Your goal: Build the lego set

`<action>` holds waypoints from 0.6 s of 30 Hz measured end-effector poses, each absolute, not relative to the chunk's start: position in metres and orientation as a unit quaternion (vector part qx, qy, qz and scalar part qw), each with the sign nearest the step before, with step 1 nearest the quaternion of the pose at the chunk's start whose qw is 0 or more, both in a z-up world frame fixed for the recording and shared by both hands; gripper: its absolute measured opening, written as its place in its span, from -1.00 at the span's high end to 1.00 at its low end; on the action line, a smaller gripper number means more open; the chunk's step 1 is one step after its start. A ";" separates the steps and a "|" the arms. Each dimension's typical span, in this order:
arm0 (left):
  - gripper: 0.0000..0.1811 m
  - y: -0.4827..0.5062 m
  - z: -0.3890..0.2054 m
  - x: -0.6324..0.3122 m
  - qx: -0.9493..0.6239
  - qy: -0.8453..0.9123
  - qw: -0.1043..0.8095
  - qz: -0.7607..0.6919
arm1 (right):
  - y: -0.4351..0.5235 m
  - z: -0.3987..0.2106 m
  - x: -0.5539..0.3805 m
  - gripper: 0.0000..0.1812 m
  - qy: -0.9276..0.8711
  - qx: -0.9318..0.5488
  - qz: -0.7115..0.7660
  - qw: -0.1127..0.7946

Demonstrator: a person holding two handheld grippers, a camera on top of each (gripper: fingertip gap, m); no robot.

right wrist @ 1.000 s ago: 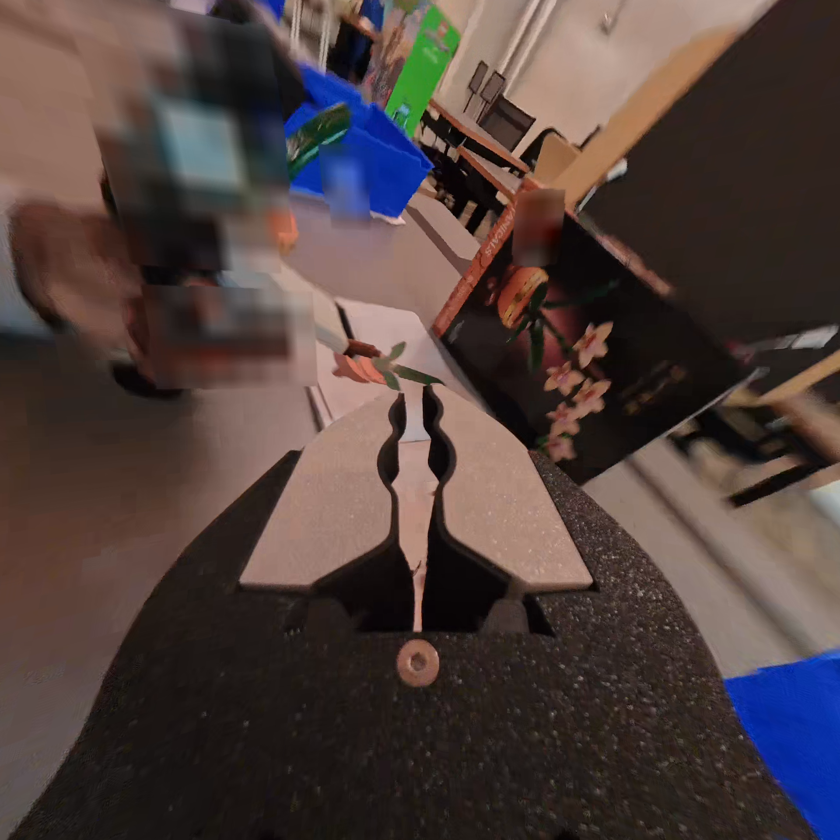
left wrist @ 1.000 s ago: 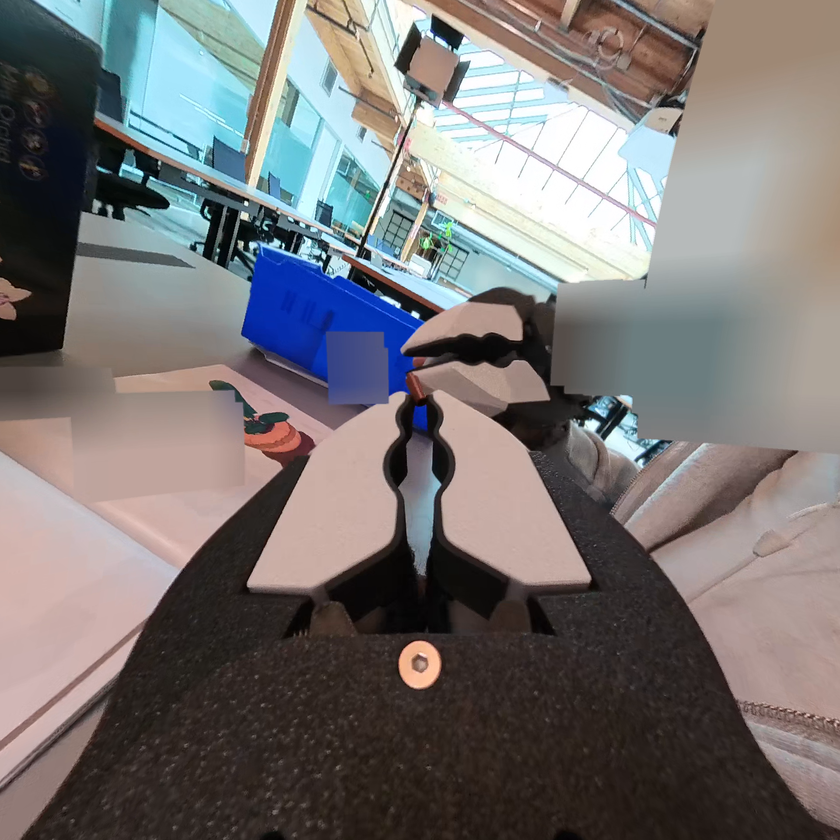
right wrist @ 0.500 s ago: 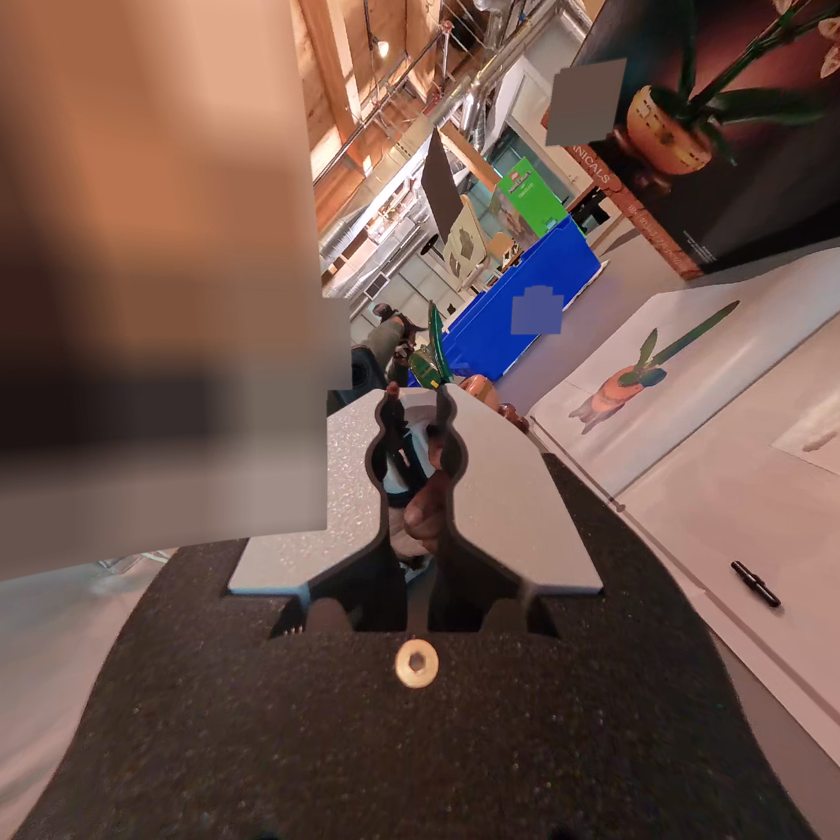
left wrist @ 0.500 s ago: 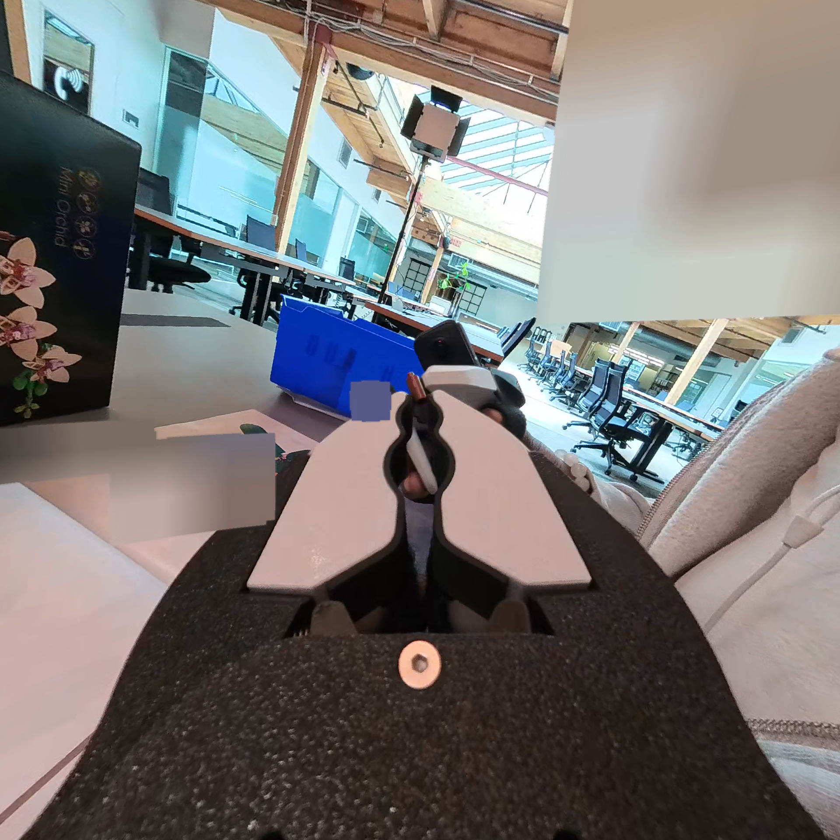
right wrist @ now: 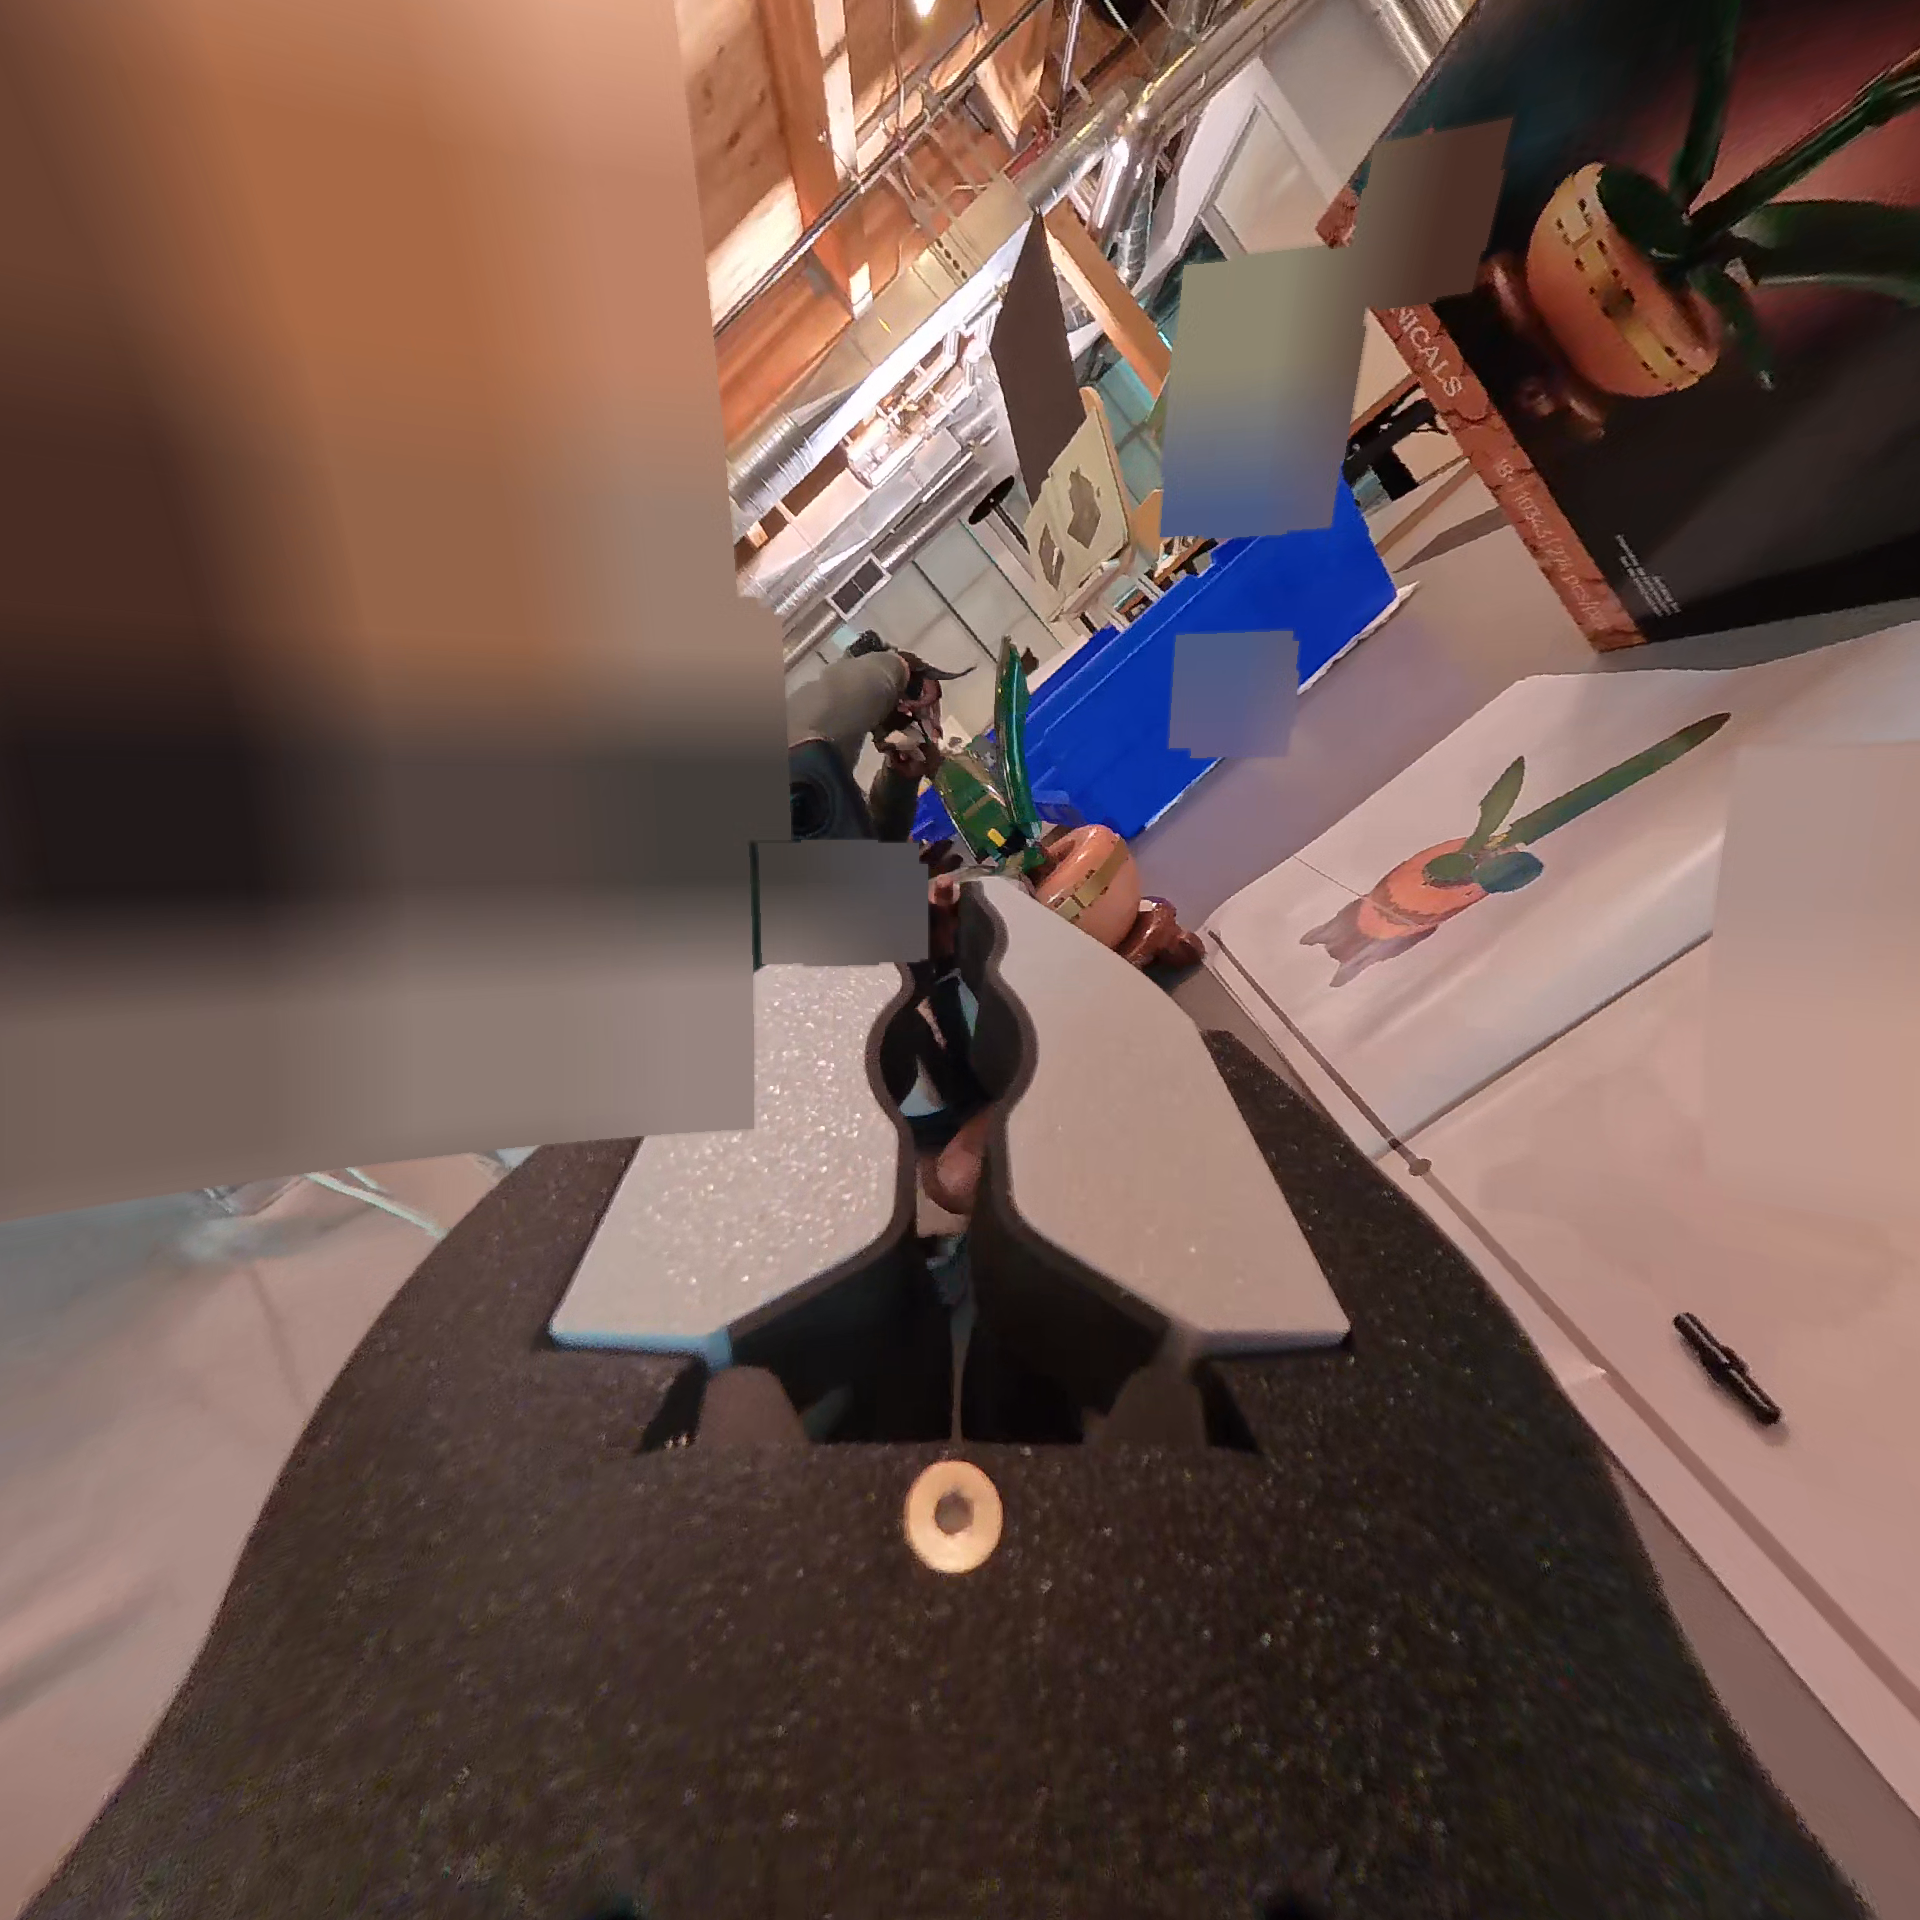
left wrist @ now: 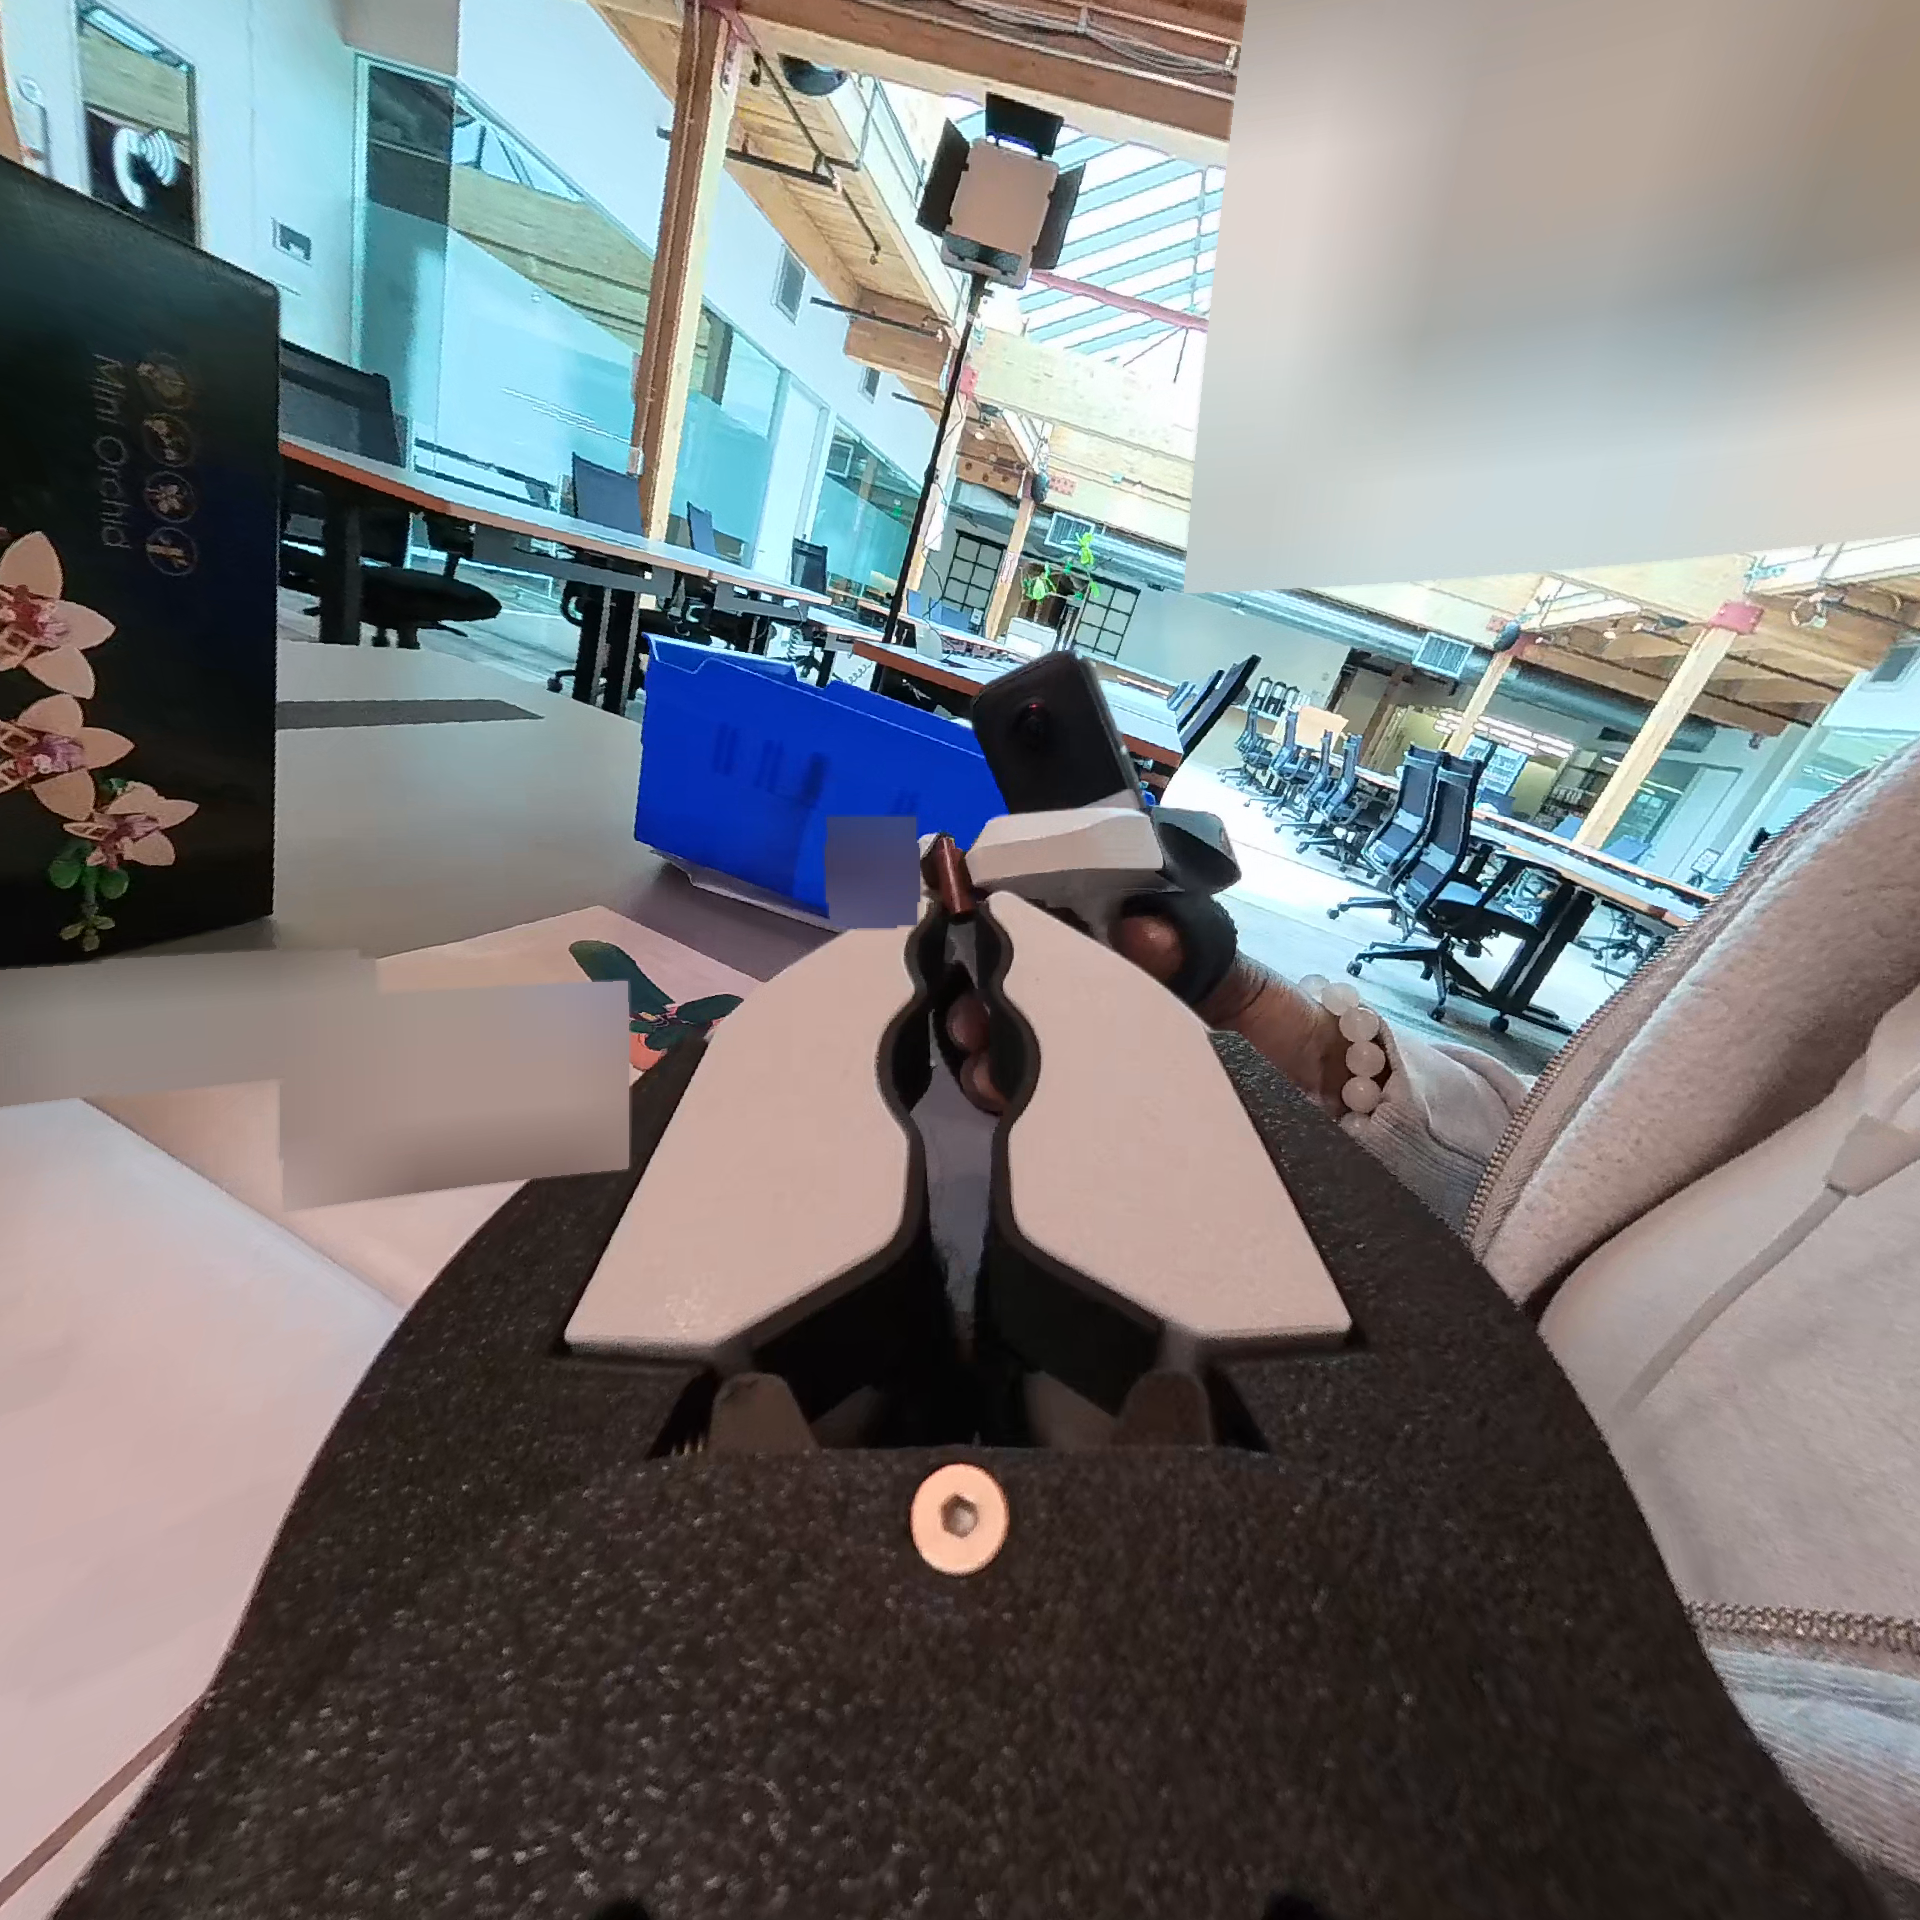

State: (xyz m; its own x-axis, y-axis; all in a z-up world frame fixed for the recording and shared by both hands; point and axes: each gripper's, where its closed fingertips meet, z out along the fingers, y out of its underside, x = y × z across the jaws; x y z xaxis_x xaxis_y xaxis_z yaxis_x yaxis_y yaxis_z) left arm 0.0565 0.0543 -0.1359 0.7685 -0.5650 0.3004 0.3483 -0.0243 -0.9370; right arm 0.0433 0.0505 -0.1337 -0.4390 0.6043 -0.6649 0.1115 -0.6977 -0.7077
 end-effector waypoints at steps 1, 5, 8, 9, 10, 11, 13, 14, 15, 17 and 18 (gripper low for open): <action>0.95 0.054 -0.137 0.057 -0.637 0.087 0.692 -0.328 | 0.050 -0.134 0.044 0.95 -0.361 -0.506 0.766 0.163; 0.87 0.055 -0.143 0.058 -0.654 0.094 0.679 -0.321 | 0.054 -0.133 0.047 0.96 -0.389 -0.510 0.742 0.195; 0.78 0.055 -0.151 0.058 -0.674 0.108 0.665 -0.302 | 0.064 -0.135 0.051 0.96 -0.421 -0.521 0.704 0.238; 0.74 0.055 -0.153 0.057 -0.682 0.113 0.660 -0.294 | 0.068 -0.137 0.053 0.95 -0.431 -0.526 0.687 0.254; 0.71 0.054 -0.155 0.055 -0.689 0.118 0.655 -0.285 | 0.073 -0.139 0.055 0.95 -0.441 -0.533 0.671 0.268; 0.70 0.053 -0.158 0.053 -0.699 0.122 0.649 -0.275 | 0.078 -0.143 0.057 0.95 -0.451 -0.541 0.652 0.282; 0.66 0.053 -0.166 0.046 -0.723 0.130 0.633 -0.245 | 0.087 -0.151 0.062 0.95 -0.474 -0.555 0.610 0.308; 0.66 0.052 -0.170 0.044 -0.734 0.137 0.625 -0.230 | 0.090 -0.155 0.063 0.95 -0.486 -0.561 0.592 0.315; 0.67 0.052 -0.174 0.042 -0.743 0.146 0.616 -0.216 | 0.090 -0.157 0.064 0.95 -0.492 -0.564 0.582 0.319; 0.72 0.052 -0.179 0.044 -0.753 0.165 0.603 -0.204 | 0.085 -0.156 0.063 0.95 -0.491 -0.557 0.594 0.310; 0.74 0.052 -0.180 0.047 -0.755 0.172 0.599 -0.203 | 0.081 -0.154 0.061 0.95 -0.484 -0.552 0.611 0.296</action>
State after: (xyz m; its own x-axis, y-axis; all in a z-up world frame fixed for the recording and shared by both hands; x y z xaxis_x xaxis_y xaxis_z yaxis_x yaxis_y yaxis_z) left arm 0.0466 0.0525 -0.1803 0.8585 -0.5028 0.1011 -0.0155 -0.2224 -0.9748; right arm 0.0614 0.0807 -0.1543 -0.2159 0.8962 -0.3875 0.1725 -0.3556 -0.9186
